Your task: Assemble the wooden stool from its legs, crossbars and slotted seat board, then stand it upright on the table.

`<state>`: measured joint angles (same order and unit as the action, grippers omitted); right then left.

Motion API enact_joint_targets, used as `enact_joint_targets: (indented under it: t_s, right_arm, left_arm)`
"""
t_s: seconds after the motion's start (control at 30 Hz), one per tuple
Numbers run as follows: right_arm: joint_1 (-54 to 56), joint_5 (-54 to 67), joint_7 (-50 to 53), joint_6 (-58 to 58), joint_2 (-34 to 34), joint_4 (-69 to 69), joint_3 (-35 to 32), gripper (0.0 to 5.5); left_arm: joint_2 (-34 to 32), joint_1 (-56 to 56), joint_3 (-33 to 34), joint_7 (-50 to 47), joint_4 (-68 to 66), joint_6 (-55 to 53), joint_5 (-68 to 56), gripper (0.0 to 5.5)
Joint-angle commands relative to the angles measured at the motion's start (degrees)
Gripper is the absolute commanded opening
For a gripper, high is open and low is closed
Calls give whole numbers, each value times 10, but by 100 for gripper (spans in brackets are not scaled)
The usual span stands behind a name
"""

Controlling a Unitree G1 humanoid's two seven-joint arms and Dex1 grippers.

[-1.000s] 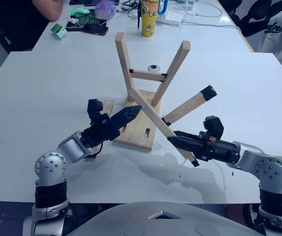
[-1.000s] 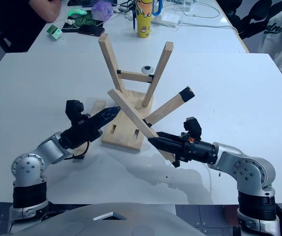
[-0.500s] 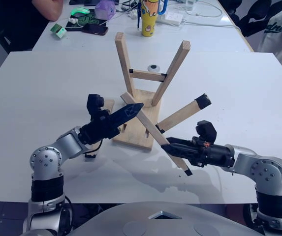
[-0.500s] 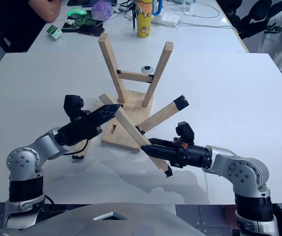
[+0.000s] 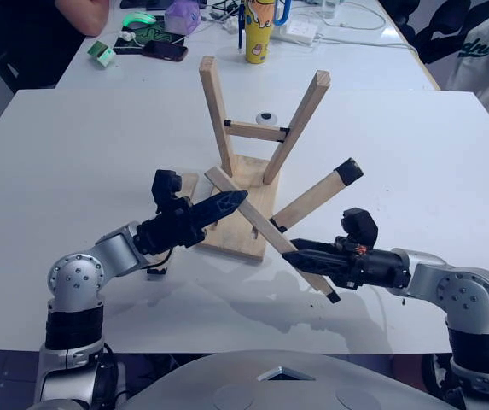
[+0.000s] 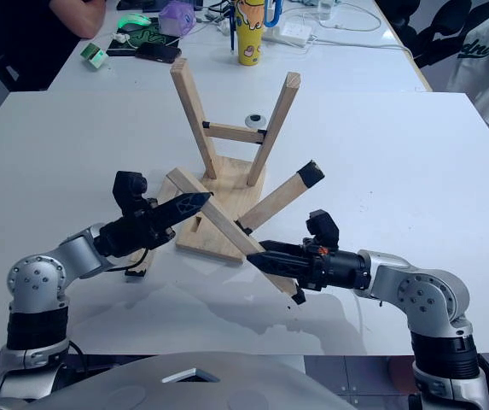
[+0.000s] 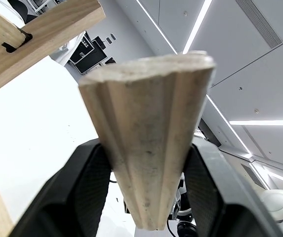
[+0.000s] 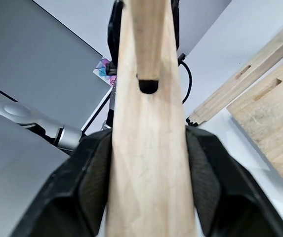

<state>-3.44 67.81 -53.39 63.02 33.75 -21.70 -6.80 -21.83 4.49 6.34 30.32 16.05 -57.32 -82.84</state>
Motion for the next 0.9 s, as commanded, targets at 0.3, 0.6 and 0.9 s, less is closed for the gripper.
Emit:
enact_joint_targets:
  t_s: [0.3,0.6,0.9]
  right_arm:
    - [3,-19,29,-25,25,55,-57,372]
    - [-62,-434,56,-385,39,-6,140,372]
    - [-29,-702,129,-655,-19,53,285,499]
  left_arm:
    - [-65,31,55,54,-35,5,43,210]
    - [-287,136,225,152,-161,-29,26,210]
    - [-296,205,204,201,-225,-4,102,210]
